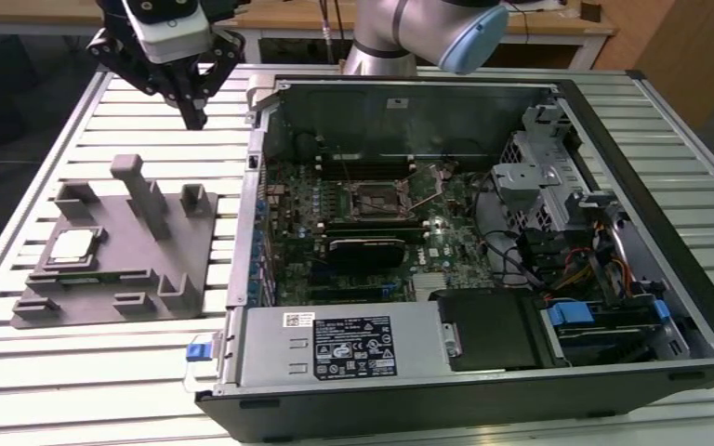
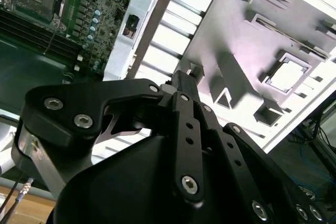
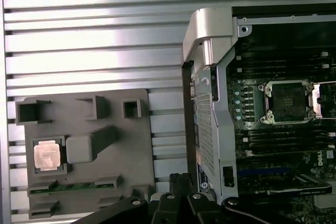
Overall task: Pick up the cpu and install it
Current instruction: 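Reach for the cpu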
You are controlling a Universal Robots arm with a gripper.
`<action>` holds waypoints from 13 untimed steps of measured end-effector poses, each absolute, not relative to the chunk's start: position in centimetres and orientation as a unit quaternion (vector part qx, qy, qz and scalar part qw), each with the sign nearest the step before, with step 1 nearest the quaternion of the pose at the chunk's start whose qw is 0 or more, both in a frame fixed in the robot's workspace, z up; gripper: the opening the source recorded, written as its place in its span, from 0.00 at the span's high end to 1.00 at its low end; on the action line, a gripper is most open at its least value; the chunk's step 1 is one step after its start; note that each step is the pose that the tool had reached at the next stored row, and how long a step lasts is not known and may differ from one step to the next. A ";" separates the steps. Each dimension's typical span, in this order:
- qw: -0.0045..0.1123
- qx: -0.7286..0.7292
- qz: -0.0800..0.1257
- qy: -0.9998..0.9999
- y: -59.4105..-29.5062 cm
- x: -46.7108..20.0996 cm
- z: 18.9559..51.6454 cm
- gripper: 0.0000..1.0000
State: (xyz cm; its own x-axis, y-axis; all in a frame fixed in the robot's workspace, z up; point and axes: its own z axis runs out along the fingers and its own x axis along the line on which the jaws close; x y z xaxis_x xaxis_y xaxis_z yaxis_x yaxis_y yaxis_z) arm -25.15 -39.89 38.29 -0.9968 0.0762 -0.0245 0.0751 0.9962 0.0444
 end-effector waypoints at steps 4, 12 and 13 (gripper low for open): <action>0.013 0.038 0.022 0.999 -39.9 -25.4 38.3 0.89; 0.013 0.038 0.022 0.999 -39.9 -25.8 38.2 0.89; 0.013 0.038 0.022 0.999 -39.9 -25.9 38.2 0.89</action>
